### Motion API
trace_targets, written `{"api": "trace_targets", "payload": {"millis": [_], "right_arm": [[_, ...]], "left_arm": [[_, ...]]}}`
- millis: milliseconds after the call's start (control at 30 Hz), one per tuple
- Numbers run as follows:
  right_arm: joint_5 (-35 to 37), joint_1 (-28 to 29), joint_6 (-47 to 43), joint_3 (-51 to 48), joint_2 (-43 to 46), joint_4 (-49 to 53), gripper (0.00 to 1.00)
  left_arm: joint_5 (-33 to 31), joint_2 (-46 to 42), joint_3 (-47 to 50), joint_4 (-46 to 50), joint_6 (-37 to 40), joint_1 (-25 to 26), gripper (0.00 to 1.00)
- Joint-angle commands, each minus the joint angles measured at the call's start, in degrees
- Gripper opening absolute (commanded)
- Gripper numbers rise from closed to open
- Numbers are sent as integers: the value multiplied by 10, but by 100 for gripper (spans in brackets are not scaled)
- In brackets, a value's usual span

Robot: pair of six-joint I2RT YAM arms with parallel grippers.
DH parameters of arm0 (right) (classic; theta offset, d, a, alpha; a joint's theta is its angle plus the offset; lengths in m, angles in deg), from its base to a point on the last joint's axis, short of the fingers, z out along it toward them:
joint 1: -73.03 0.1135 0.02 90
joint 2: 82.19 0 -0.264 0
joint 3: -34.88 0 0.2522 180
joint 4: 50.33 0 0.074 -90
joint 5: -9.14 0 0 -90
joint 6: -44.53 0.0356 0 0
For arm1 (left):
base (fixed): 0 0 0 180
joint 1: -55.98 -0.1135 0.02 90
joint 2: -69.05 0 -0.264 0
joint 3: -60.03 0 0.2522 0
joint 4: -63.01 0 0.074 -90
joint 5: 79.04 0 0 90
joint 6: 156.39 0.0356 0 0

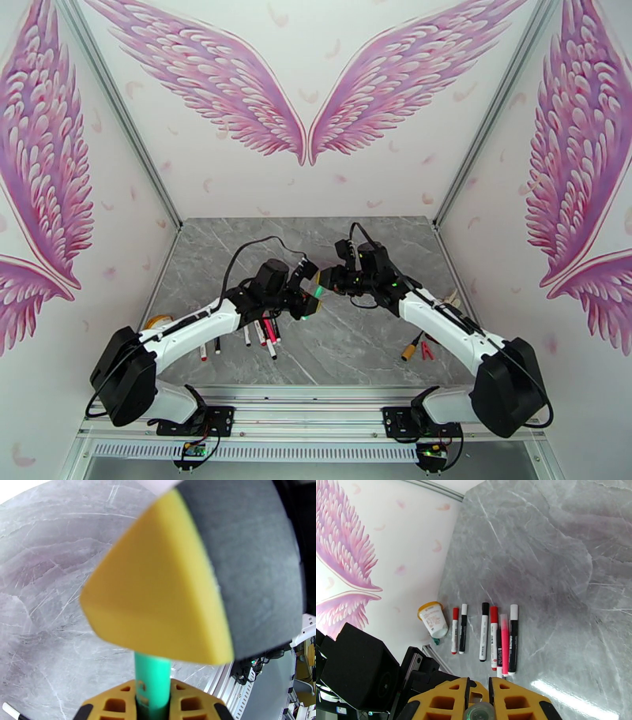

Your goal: Open the pen caps

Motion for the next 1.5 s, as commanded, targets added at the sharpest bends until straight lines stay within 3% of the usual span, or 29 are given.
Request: {"api": "trace_targets", "payload": {"millis": [0, 133, 367, 533, 700, 967, 1233, 1467], "right_arm": [[9, -18, -4, -3, 28, -20, 1], [2, -26, 0, -3, 38, -25, 0], [97, -35, -3, 1, 66, 39, 0], [58, -44, 0, -11, 77, -2, 0], [42, -52, -28, 9, 69, 34, 0], [119, -71, -157, 65, 24, 229, 0], [222, -99, -231, 107, -70, 301, 0], [270, -124, -266, 163, -185, 317, 1]], "left_arm": [[1, -25, 25, 34, 11, 2, 6], [-47, -29, 16, 71, 28, 28, 6], [-150, -46, 9, 110, 41, 56, 5], [-44, -56, 25, 73, 20, 48, 4], [-28, -82, 34, 55, 0, 36, 4], [-71, -122, 62, 34, -67, -27, 5], [-91, -132, 68, 58, -69, -78, 5], [-107, -134, 66, 71, -68, -98, 5]]}}
